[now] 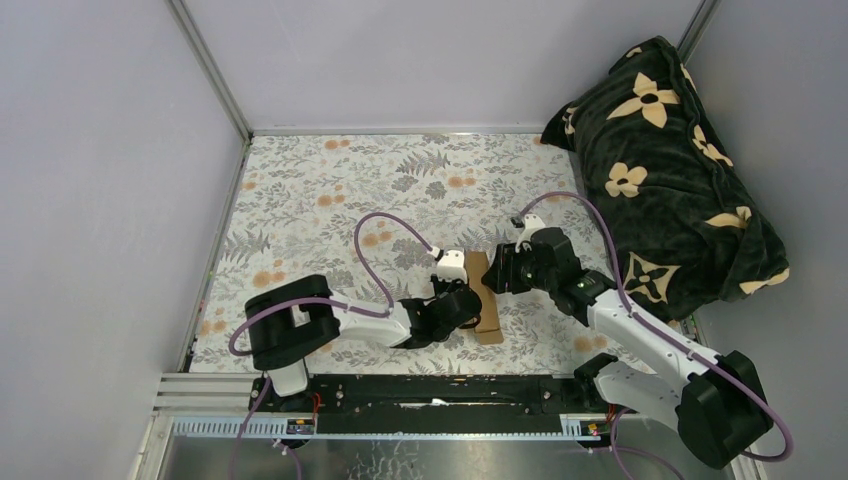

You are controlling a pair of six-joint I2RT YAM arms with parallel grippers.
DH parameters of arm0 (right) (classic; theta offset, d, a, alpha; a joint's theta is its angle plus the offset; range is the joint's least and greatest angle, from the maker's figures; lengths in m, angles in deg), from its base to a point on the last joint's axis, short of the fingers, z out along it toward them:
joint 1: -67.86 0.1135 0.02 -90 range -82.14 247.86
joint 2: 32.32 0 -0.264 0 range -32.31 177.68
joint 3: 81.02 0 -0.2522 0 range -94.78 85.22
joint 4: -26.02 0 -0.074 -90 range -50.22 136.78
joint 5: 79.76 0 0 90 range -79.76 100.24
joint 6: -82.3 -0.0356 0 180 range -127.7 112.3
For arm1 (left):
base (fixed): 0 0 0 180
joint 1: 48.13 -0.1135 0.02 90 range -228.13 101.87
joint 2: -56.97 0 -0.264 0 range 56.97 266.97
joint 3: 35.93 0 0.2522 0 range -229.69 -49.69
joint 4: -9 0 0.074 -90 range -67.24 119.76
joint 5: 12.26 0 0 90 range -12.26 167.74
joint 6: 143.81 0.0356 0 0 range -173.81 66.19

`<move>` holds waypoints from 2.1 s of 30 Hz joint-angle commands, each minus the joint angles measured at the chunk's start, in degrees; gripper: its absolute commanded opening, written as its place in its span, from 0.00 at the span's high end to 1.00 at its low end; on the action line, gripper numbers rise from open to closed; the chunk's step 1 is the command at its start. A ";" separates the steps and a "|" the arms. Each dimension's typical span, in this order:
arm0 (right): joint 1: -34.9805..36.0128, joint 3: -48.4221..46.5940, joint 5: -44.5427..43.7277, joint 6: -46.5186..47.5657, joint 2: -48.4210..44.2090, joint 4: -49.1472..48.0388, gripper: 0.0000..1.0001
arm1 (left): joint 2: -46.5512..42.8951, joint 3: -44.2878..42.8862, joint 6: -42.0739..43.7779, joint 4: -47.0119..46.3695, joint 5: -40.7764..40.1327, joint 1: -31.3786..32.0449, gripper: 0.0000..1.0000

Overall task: Fold the paper box
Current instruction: Close the paper box at the center of the board.

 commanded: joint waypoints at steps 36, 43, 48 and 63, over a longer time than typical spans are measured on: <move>1.97 7.11 -10.93 -10.75 1.85 3.37 0.54 | -11.21 3.87 9.66 -11.35 6.45 -5.91 0.84; 1.97 6.47 -10.12 -10.02 2.63 3.07 0.54 | -10.74 -2.14 15.63 -11.68 12.98 -11.32 0.87; 1.97 5.84 -10.18 -9.58 3.13 3.30 0.54 | -8.05 -6.83 18.75 -14.07 23.95 -15.13 0.90; 1.94 6.61 -9.80 -9.23 3.87 1.94 0.54 | 0.28 -4.85 12.94 -26.28 42.06 -19.86 0.90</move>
